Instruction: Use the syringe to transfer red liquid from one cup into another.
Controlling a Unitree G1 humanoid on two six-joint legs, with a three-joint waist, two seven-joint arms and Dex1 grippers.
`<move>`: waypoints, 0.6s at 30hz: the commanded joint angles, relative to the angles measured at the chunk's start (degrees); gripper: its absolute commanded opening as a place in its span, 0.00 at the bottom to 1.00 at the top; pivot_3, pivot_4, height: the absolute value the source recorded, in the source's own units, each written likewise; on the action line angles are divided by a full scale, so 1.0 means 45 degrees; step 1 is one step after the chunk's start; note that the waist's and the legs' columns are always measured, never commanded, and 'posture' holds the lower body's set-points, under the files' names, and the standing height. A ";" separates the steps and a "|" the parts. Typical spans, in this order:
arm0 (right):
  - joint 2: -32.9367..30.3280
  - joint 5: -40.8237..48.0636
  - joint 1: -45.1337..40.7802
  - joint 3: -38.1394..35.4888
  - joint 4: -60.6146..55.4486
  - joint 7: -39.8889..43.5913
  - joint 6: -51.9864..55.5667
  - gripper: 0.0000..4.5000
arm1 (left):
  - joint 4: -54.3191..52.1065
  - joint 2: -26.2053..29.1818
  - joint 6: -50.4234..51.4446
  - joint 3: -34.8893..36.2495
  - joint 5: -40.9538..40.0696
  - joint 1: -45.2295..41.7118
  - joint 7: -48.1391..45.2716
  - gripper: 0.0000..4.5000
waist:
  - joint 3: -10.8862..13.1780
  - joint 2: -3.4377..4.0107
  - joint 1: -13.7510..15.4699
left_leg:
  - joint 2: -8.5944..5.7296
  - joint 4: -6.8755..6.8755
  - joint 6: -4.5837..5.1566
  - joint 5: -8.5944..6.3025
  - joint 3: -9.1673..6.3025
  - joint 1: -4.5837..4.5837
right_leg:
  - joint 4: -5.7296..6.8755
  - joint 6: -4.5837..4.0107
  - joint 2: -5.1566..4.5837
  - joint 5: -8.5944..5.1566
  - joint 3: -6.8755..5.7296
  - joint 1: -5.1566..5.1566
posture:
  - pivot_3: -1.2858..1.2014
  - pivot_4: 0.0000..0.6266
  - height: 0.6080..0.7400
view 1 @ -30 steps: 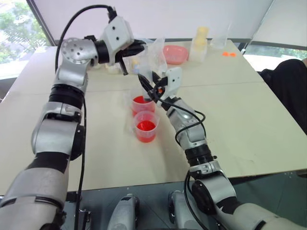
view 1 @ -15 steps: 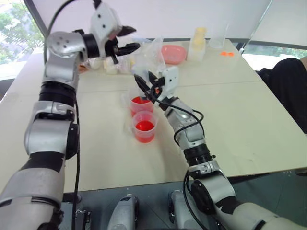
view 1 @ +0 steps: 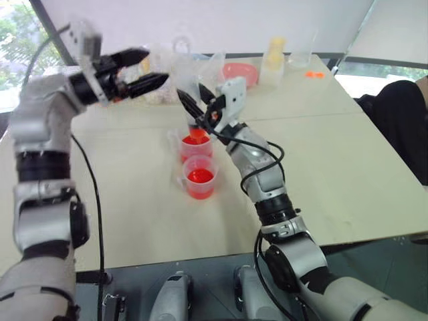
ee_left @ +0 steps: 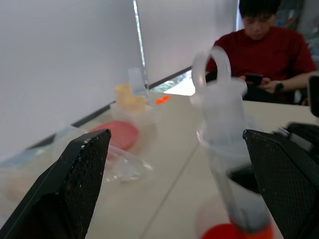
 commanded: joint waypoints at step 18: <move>-0.1161 0.4050 0.1767 -0.0427 -0.8796 -0.1790 0.6600 0.32 | -0.4672 0.0702 0.2289 0.0765 -0.2022 0.2540 0.2281 0.99 | -0.0003 -0.0005 0.0305 | -0.0018 -0.0002 -0.0036 0.0019 0.0001 0.0008 | -0.0019 -0.0008 -0.0031 0.0000 -0.0004 0.0007 | 0.52 0.24 1.00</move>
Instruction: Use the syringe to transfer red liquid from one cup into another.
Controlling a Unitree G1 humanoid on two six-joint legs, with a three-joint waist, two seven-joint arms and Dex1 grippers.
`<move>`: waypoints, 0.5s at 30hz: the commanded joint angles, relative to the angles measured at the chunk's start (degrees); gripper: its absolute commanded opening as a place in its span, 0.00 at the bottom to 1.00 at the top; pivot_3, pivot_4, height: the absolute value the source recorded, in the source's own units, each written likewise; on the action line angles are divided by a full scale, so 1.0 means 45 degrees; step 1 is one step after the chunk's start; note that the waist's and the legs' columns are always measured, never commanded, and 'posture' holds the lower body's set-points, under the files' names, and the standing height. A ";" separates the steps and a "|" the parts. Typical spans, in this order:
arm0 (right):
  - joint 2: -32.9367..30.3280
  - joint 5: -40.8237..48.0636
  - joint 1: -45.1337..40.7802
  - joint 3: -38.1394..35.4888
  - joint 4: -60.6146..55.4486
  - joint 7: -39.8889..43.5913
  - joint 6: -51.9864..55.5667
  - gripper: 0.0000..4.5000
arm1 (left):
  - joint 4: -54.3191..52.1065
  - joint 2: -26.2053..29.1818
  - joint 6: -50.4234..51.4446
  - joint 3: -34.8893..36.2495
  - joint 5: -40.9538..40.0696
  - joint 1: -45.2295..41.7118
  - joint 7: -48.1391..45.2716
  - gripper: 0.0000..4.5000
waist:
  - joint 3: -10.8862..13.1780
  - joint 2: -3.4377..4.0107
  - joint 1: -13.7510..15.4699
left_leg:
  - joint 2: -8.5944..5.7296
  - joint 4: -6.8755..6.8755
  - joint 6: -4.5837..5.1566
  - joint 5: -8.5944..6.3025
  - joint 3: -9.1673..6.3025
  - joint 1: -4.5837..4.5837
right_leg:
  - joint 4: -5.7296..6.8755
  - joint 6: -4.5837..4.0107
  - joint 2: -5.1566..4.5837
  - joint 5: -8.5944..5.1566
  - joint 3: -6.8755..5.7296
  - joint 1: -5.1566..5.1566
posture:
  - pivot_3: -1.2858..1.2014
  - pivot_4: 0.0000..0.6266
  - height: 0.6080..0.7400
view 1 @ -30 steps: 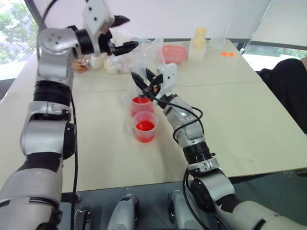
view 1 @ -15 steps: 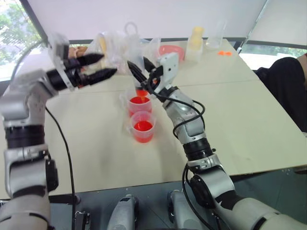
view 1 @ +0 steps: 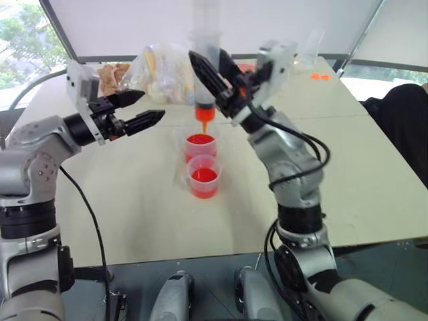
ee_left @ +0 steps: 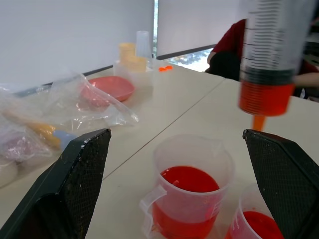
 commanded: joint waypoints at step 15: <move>0.0455 -0.0941 0.2206 0.1563 -0.0575 -0.0930 -0.0777 0.32 | 0.0697 -0.0038 -0.0739 -0.0494 -0.0313 -0.3096 -0.0192 0.99 | 0.0000 -0.0001 -0.0019 | -0.0016 0.0003 0.0001 0.0001 0.0003 0.0008 | 0.0004 -0.0007 0.0012 -0.0004 -0.0001 0.0004 | 0.52 0.24 1.00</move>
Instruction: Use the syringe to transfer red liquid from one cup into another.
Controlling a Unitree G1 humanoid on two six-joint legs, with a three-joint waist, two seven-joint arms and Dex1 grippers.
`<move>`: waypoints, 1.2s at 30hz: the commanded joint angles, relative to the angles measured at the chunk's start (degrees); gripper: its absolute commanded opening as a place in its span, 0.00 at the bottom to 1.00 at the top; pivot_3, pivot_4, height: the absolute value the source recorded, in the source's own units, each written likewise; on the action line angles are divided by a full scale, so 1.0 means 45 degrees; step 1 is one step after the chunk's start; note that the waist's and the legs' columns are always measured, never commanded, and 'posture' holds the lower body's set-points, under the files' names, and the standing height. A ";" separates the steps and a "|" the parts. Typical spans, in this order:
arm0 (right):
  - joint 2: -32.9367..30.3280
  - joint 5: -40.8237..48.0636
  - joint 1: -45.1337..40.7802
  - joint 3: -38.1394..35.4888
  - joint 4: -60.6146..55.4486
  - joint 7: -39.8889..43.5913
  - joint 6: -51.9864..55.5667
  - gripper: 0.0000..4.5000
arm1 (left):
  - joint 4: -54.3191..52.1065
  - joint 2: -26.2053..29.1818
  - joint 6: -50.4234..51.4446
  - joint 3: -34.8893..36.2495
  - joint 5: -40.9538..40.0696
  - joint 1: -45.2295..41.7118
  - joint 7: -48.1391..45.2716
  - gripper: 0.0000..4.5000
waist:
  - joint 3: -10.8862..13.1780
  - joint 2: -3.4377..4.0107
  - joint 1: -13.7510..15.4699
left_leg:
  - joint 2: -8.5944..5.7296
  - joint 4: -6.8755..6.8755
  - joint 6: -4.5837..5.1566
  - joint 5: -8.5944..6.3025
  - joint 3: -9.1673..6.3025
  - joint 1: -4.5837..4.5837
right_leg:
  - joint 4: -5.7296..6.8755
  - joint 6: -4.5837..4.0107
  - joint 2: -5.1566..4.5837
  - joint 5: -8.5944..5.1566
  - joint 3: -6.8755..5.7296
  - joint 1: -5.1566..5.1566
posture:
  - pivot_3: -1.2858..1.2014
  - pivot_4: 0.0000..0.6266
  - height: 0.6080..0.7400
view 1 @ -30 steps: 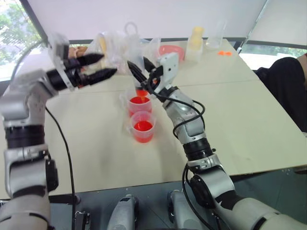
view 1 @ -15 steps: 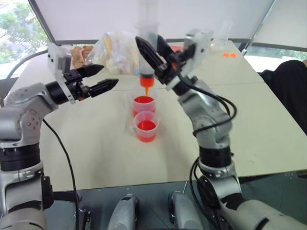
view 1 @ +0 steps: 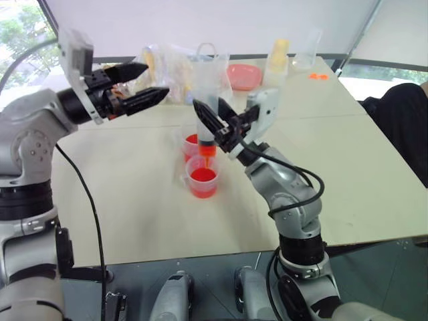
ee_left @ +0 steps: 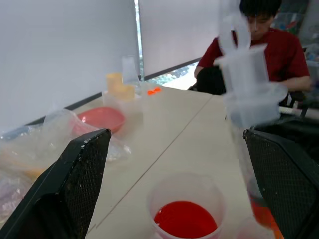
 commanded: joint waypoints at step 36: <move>0.0295 -0.1442 0.0342 0.1122 0.0298 0.0739 -0.2007 0.32 | 0.2446 -0.1834 -0.4004 -0.2615 0.2690 -0.2888 -0.0972 0.01 | 0.0000 -0.0001 -0.0005 | 0.0002 0.0001 0.0001 0.0000 -0.0004 -0.0003 | -0.0005 0.0001 0.0011 0.0000 0.0000 0.0002 | 0.52 0.24 1.00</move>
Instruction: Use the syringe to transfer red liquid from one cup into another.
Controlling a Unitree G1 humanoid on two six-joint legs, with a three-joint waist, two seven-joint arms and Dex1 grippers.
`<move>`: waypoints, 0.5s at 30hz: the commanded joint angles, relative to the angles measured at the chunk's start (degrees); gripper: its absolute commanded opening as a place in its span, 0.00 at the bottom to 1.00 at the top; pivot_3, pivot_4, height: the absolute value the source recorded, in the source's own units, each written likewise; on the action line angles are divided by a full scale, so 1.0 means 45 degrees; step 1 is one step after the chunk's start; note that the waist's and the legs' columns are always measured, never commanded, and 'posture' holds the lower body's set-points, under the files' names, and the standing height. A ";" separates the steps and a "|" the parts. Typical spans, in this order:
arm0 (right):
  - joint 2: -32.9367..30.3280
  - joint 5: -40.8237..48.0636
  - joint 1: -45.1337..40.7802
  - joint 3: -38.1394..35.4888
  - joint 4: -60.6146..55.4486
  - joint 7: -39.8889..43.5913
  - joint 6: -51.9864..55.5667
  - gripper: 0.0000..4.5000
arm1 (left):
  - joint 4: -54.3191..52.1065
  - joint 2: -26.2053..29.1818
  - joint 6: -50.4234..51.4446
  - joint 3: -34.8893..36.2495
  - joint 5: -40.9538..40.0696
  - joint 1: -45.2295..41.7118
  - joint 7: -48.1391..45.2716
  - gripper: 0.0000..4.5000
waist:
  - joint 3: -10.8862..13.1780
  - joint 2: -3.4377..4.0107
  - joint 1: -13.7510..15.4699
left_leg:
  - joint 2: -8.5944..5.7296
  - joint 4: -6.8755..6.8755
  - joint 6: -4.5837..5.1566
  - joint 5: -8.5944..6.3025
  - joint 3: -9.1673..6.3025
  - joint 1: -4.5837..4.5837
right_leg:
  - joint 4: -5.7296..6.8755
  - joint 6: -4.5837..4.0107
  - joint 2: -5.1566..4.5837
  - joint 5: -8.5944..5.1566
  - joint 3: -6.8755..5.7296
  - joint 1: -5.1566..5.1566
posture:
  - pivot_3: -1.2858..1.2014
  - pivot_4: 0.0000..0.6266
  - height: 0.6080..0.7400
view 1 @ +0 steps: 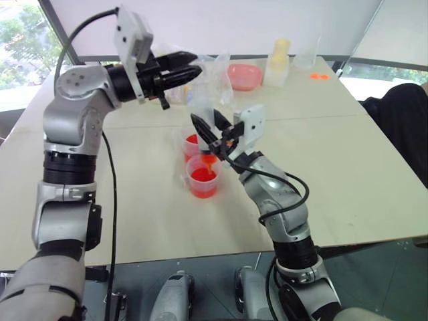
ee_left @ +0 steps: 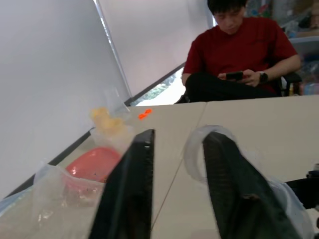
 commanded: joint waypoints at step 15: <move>0.0548 0.0584 -0.1259 -0.0369 -0.1237 0.0001 0.0120 0.32 | -0.2182 0.0146 0.2421 -0.0385 -0.1143 0.1011 -0.1478 0.01 | 0.0001 0.0001 -0.0018 | 0.0008 0.0001 0.0000 0.0000 -0.0001 0.0002 | 0.0002 0.0000 0.0004 -0.0001 0.0000 -0.0001 | 0.52 0.24 1.00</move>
